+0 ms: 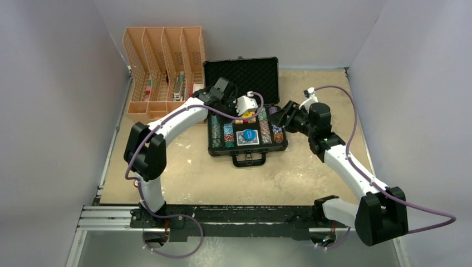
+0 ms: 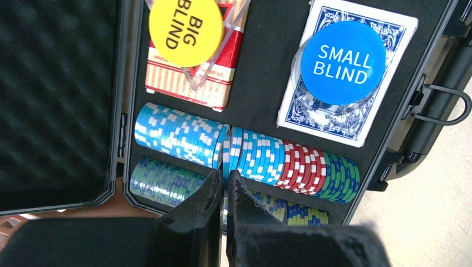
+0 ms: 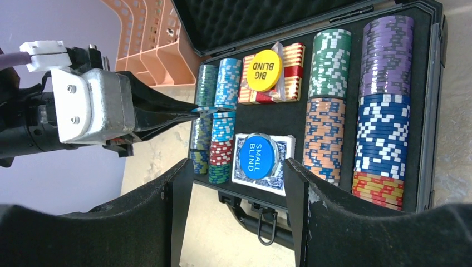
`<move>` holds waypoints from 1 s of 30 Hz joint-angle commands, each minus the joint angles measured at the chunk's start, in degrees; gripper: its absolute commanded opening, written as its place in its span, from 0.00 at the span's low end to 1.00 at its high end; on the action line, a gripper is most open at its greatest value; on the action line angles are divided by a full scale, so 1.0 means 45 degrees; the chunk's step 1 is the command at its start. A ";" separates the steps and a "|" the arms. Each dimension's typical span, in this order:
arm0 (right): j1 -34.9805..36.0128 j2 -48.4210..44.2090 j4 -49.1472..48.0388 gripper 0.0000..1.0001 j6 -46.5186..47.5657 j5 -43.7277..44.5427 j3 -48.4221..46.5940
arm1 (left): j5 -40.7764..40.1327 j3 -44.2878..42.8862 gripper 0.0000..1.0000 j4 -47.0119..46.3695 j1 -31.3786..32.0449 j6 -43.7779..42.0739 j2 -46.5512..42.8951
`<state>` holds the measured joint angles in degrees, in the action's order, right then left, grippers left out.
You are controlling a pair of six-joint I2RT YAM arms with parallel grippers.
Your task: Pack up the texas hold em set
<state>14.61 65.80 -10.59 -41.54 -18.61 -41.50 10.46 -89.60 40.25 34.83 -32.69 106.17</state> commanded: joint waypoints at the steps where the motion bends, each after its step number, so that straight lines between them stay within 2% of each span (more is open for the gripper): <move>1: -0.0054 -0.0068 -0.0179 0.62 0.0070 -0.0189 -0.0241 | 0.0448 -0.0666 0.00 0.0417 -0.0065 -0.0666 0.0115; 9: -0.0044 0.0152 -0.0147 0.62 0.0188 -0.0241 -0.0332 | -0.1396 -0.0707 0.00 -0.0385 -0.0071 0.0210 0.0723; 22: -0.0064 0.0145 -0.0088 0.62 0.0344 -0.0142 -0.0227 | -0.0411 -0.0984 0.00 0.0804 -0.0060 -0.0152 0.0892; 30: -0.0064 0.0351 -0.0252 0.62 0.0349 -0.0388 -0.0237 | -0.1953 -0.0397 0.00 -0.1576 -0.0072 0.1315 -0.0521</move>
<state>14.55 67.02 -9.93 -40.88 -19.05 -41.50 4.99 -91.92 39.00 34.87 -30.65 109.43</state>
